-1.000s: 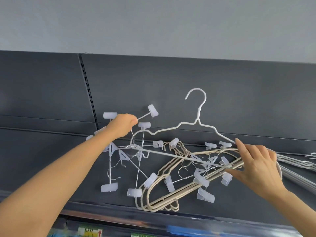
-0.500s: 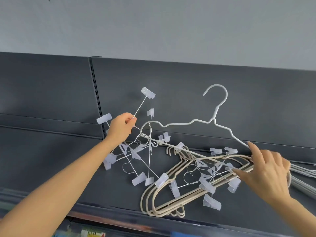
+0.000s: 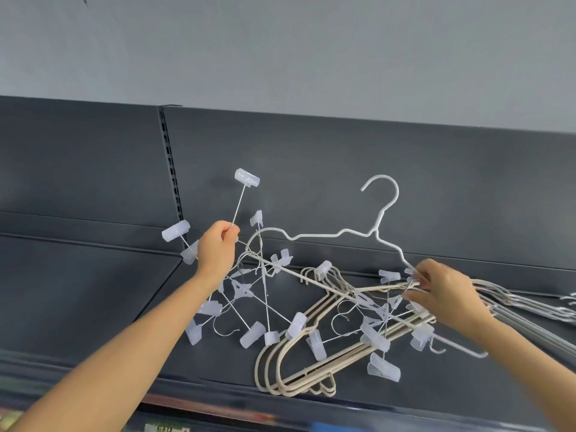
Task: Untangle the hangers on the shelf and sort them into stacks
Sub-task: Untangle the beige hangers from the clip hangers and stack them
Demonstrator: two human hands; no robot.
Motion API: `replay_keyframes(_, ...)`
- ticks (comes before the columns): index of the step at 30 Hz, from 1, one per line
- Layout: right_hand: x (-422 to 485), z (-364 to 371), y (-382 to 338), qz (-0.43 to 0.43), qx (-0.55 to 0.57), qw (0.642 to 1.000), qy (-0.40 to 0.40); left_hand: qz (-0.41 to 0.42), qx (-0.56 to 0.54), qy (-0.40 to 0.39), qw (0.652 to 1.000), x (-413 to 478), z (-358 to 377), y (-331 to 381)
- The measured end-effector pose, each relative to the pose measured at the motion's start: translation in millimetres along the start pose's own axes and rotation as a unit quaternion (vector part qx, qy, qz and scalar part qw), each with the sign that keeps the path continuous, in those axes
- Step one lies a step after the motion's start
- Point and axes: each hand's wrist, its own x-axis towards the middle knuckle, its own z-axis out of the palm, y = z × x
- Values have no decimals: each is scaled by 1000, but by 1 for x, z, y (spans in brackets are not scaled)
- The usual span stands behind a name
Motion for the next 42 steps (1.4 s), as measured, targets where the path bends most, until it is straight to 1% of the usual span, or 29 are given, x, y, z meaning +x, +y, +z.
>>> replay_keyframes(4,16,-17,-40,-7,147,988,-44,17,-3,-1,1000,-5,2,0)
replay_keyframes(5,20,-20,-51,-3,208,976,-65,24,-3,-1,1000,-6,3,0)
replay_keyframes(7,27,-25,-71,22,324,939,-109,39,-2,4,999,-6,3,3)
replay_keyframes(9,31,-31,-86,39,376,916,-137,48,-2,16,999,-6,2,6)
replay_keyframes(10,32,-34,-92,39,378,914,-145,48,-3,22,999,-5,1,7)
replay_keyframes(12,35,-41,-102,15,341,930,-139,42,-13,27,999,-4,-3,8)
replay_keyframes(14,37,-49,-110,-22,288,953,-96,38,-31,26,998,-3,-8,7)
replay_keyframes(16,38,-53,-116,-53,249,966,-49,30,-42,21,998,-4,-13,7)
replay_keyframes(20,34,-52,-123,-99,220,971,-1,28,-36,10,999,-5,-21,12)
replay_keyframes(25,31,-51,-122,-115,229,966,45,14,-69,13,997,1,-30,20)
replay_keyframes(31,21,-52,-118,-127,228,963,61,-26,-94,25,995,8,-40,24)
replay_keyframes(36,20,-49,-112,-117,247,960,55,-17,-54,2,998,10,-44,21)
replay_keyframes(39,18,-49,-113,-140,243,959,45,-27,-22,-3,999,13,-47,20)
replay_keyframes(42,17,-46,-112,-182,212,959,40,-73,-17,-44,996,15,-48,18)
